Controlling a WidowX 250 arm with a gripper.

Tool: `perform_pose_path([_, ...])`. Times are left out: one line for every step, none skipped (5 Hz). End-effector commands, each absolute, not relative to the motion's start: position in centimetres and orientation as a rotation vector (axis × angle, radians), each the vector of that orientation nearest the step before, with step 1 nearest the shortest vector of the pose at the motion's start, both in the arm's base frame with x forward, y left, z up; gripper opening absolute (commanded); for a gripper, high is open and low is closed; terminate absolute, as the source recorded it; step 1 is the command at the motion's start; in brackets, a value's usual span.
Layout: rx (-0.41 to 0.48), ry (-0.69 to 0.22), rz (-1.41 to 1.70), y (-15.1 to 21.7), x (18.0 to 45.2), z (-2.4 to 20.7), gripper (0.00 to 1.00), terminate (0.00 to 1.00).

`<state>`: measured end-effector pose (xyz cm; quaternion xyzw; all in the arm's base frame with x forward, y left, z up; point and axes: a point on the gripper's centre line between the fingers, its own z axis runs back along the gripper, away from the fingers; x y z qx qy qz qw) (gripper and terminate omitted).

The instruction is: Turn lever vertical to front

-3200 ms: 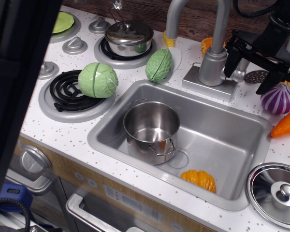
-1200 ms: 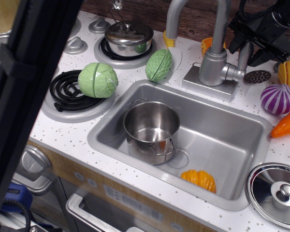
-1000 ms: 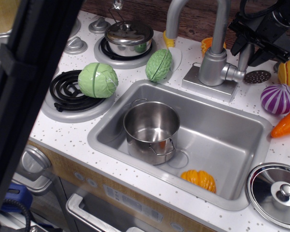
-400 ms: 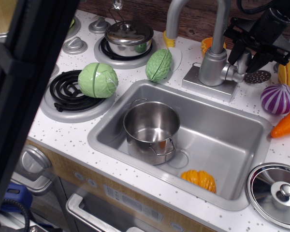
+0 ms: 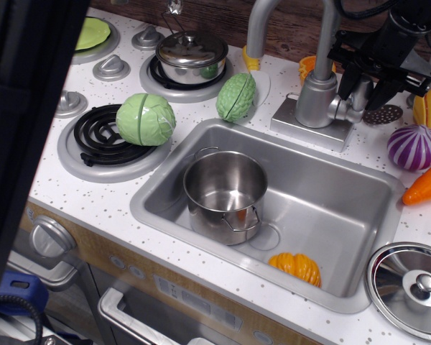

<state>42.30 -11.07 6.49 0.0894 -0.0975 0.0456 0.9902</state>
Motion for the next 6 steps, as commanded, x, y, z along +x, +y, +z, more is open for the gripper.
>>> perform_pose_path([0.183, -0.089, 0.08, -13.9, 40.1, 6.8, 0.0, 0.0])
perform_pose_path([0.182, -0.072, 0.086, -14.0, 39.6, 6.9, 0.0, 0.0])
perform_pose_path([0.162, -0.105, 0.083, -13.9, 39.3, 5.4, 0.0, 0.0])
perform_pose_path([0.154, -0.132, 0.085, -13.7, 39.2, 4.5, 0.0, 0.0])
perform_pose_path([0.151, -0.134, 0.077, -13.6, 39.2, 4.3, 0.0, 0.0])
perform_pose_path([0.183, -0.122, 0.061, -13.9, 39.2, 6.0, 1.0, 0.0])
